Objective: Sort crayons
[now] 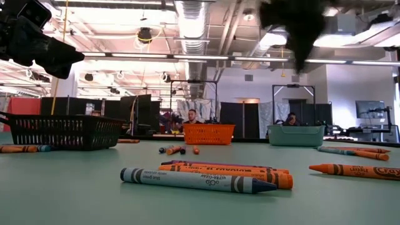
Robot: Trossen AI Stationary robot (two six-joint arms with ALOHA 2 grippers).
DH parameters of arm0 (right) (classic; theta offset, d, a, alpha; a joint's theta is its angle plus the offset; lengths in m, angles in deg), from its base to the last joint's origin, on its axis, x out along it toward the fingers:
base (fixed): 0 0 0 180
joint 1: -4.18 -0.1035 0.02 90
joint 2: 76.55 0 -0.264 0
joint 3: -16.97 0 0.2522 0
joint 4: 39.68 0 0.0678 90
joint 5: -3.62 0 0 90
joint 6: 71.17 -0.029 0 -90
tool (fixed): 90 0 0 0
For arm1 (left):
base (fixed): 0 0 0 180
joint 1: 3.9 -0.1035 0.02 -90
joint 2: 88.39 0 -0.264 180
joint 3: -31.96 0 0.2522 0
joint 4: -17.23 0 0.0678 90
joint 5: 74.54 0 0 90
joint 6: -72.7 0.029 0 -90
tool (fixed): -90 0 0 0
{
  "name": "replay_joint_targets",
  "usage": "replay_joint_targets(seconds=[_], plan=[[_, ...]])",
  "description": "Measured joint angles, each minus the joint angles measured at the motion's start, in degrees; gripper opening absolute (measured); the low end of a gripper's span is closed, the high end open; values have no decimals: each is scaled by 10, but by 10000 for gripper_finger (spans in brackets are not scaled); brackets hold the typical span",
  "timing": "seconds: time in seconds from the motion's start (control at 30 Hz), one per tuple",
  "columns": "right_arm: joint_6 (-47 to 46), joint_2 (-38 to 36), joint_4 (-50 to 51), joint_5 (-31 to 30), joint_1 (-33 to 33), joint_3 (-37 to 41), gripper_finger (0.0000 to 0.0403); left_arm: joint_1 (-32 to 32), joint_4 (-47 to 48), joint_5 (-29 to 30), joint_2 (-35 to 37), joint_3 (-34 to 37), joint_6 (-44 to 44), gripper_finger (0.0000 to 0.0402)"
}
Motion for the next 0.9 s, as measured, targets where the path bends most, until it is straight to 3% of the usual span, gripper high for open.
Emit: replay_joint_targets(seconds=[0.2,0.33,0.47,0.9], plan=[[-310,-125,-149,-1,-23,224,76,0,0,0,0,0,0,98],[-442,-152,-242,0,-58,318,76,0,0,0,0,0,0,98],[-492,-146,-268,11,-78,351,76,0,0,0,0,0,0,98],[-571,-96,-249,9,-89,351,76,0,0,0,0,0,0,98]])
